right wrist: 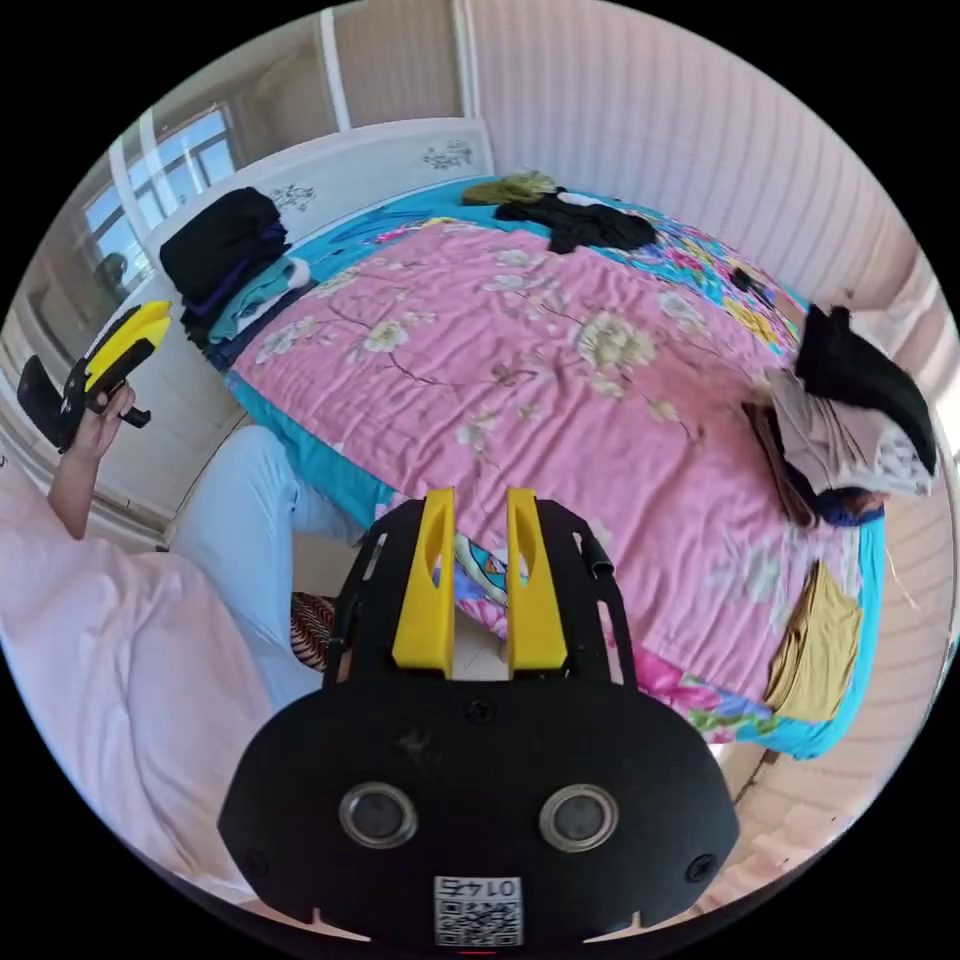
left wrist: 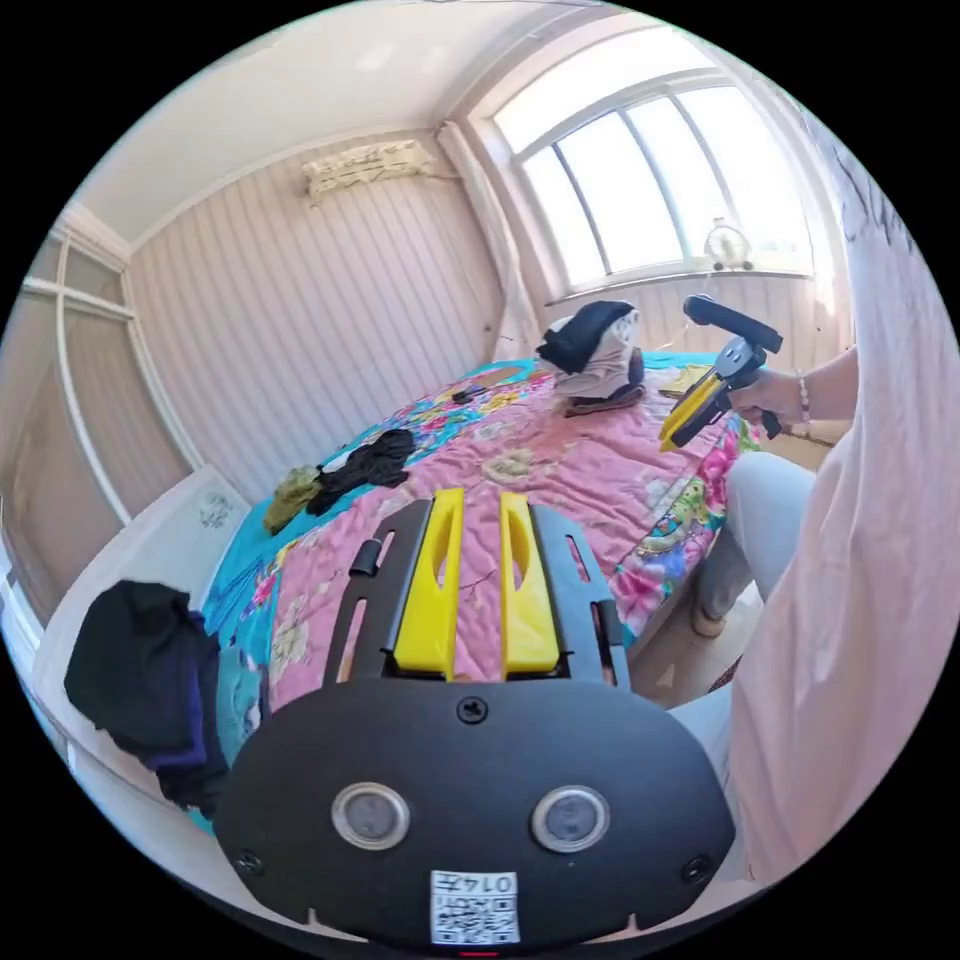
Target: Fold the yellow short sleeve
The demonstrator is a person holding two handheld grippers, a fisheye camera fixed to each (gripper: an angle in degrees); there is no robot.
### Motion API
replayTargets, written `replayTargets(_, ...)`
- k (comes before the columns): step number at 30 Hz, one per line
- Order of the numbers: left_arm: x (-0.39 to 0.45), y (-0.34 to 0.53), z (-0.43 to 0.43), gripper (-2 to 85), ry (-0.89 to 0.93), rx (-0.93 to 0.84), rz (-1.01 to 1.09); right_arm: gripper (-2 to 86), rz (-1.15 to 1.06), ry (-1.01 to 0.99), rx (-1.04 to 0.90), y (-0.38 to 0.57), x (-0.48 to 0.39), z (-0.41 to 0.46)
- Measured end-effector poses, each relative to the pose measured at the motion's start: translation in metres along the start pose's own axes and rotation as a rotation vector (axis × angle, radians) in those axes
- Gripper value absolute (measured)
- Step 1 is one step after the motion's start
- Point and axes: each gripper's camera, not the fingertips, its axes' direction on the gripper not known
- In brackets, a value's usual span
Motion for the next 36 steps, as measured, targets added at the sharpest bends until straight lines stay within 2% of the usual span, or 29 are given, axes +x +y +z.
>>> replayTargets(3, 0.078, -0.042, 0.074, 7.8, 0.237, 0.047, 0.082, 9.8, 0.214, 0.052, 0.092, 0.032, 0.075, -0.052)
replayTargets(8, 0.177, -0.084, 0.177, 8.1, 0.433, 0.033, 0.181, 11.0, 0.485, 0.125, 0.101, 0.064, 0.187, -0.112)
replayTargets(13, 0.263, -0.113, 0.294, 8.1, 0.583, -0.051, 0.215, 11.1, 0.665, 0.116, 0.233, 0.066, 0.311, -0.197)
replayTargets(18, 0.358, -0.143, 0.411, 8.0, 0.691, -0.143, 0.275, 10.2, 0.732, 0.160, 0.287, 0.036, 0.421, -0.263)
replayTargets(23, 0.465, -0.167, 0.533, 8.0, 0.737, -0.264, 0.275, 10.2, 0.721, 0.098, 0.262, -0.012, 0.505, -0.302)
replayTargets(26, 0.513, -0.171, 0.590, 8.0, 0.754, -0.350, 0.241, 10.5, 0.667, 0.126, 0.151, -0.047, 0.536, -0.308)
replayTargets(29, 0.544, -0.170, 0.632, 8.5, 0.744, -0.409, 0.212, 5.1, 0.650, 0.104, 0.044, -0.058, 0.564, -0.327)
replayTargets(33, 0.551, -0.166, 0.677, 9.3, 0.802, -0.450, 0.028, 1.4, 0.692, 0.060, 0.195, -0.034, 0.589, -0.412)
replayTargets(36, 0.556, -0.166, 0.690, 9.2, 0.824, -0.455, -0.008, 0.9, 0.712, 0.030, 0.281, -0.017, 0.594, -0.470)
